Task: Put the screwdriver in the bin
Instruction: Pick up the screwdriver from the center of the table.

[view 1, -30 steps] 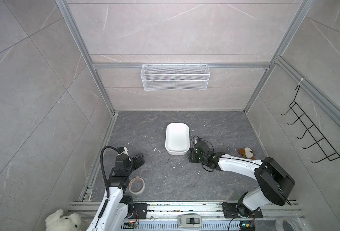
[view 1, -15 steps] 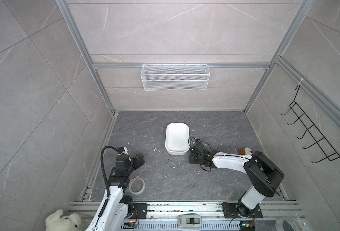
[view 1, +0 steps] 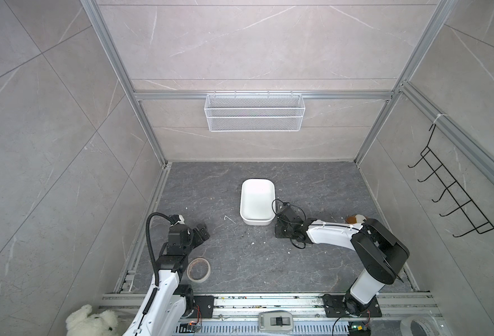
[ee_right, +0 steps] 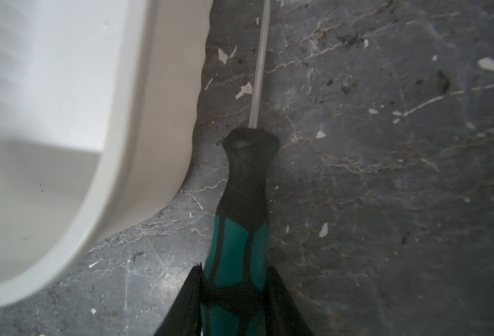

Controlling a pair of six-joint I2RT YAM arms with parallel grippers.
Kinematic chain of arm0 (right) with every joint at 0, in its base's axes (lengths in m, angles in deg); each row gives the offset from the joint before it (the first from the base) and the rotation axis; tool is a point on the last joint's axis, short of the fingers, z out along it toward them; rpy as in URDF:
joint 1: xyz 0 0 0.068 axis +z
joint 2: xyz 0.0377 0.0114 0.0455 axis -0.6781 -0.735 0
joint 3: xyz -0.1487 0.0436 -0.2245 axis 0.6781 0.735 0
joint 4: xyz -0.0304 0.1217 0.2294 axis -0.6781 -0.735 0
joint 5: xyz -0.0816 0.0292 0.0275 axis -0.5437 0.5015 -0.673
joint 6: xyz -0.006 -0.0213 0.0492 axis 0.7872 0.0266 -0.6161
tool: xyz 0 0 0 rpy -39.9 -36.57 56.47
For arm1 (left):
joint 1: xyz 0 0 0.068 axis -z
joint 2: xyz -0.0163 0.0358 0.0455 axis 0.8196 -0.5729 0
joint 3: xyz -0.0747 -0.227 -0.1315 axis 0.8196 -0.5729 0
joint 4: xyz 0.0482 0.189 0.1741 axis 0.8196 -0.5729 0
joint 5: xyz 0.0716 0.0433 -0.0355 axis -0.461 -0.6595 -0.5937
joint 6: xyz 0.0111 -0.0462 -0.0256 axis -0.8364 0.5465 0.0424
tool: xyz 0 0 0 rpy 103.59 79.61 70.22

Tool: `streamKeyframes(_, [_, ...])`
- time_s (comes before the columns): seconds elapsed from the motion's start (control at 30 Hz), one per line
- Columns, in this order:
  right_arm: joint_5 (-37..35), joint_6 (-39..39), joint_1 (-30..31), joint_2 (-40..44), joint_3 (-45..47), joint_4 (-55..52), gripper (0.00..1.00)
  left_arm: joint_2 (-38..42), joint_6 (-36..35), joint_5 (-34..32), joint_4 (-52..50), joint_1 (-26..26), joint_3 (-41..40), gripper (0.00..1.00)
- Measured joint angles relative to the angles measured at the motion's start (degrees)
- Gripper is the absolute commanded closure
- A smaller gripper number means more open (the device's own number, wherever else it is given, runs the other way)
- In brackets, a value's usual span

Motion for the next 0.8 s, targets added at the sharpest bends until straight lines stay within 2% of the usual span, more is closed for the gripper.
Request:
streamKeyframes(0.17, [-1.90, -0.02, -0.02, 1.53, 0.63, -1.22, 0.86, 0.02, 0.39, 0.02, 0.07, 0.00, 0.02, 0.09])
streamKeyframes(0.57, [-10.54, 3.76, -0.02, 13.29, 2.12, -8.74, 0.85, -1.18, 0.39, 1.18, 0.46, 0.00, 0.02, 0.09])
streamKeyframes(0.8, [-10.73, 5.16, 0.00, 14.80, -3.78, -11.65, 0.85, -0.52, 0.48, 1.05, 0.42, 0.00, 0.02, 0.09])
